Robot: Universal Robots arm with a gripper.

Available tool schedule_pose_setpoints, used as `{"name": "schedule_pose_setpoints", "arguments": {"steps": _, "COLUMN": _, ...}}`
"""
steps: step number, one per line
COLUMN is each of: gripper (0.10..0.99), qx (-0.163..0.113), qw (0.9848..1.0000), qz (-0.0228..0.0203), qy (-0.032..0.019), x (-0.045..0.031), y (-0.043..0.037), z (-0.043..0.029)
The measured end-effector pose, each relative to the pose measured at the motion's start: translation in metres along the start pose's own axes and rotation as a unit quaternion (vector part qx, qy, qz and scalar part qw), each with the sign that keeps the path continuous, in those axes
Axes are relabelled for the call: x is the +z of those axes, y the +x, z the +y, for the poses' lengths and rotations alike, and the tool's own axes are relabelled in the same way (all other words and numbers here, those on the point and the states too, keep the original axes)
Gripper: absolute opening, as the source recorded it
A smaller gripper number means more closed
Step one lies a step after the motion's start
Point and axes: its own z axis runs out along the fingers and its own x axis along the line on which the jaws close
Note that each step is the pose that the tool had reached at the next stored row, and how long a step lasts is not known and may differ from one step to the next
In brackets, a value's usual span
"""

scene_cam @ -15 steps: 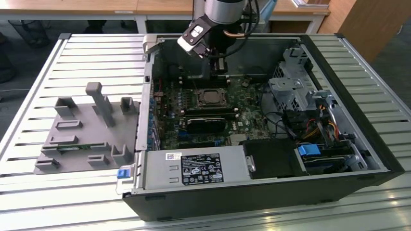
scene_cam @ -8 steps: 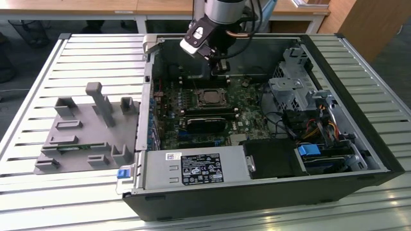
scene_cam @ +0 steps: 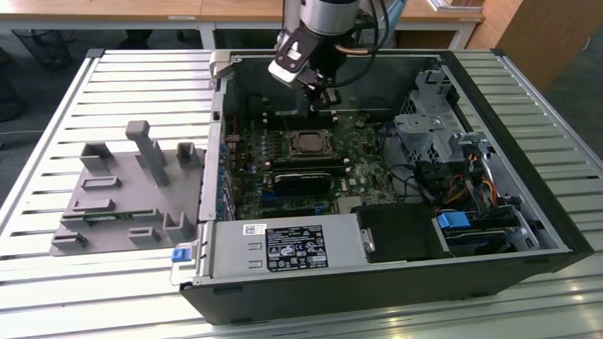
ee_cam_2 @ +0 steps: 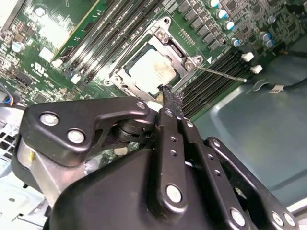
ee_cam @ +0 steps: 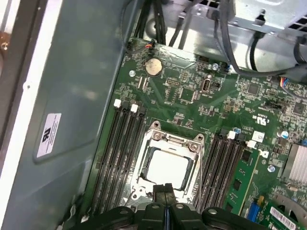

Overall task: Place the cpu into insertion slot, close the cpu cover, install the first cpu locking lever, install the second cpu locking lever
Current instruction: 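Install the first cpu locking lever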

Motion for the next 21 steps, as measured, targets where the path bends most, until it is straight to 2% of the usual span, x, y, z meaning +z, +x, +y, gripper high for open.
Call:
{"name": "schedule_pose_setpoints", "arguments": {"steps": 8, "gripper": 0.106, "qx": -0.037, "qw": 0.9993, "qz": -0.0005, "qy": 0.0023, "x": 0.0000, "y": 0.0000, "z": 0.0000}}
{"name": "schedule_pose_setpoints", "arguments": {"steps": 18, "gripper": 0.106, "qx": -0.086, "qw": 0.9963, "qz": -0.0013, "qy": 0.0051, "x": 0.0000, "y": 0.0000, "z": 0.0000}}
{"name": "schedule_pose_setpoints", "arguments": {"steps": 21, "gripper": 0.106, "qx": -0.094, "qw": 0.9955, "qz": -0.0025, "qy": 0.0027, "x": 0.0002, "y": 0.0000, "z": 0.0000}}
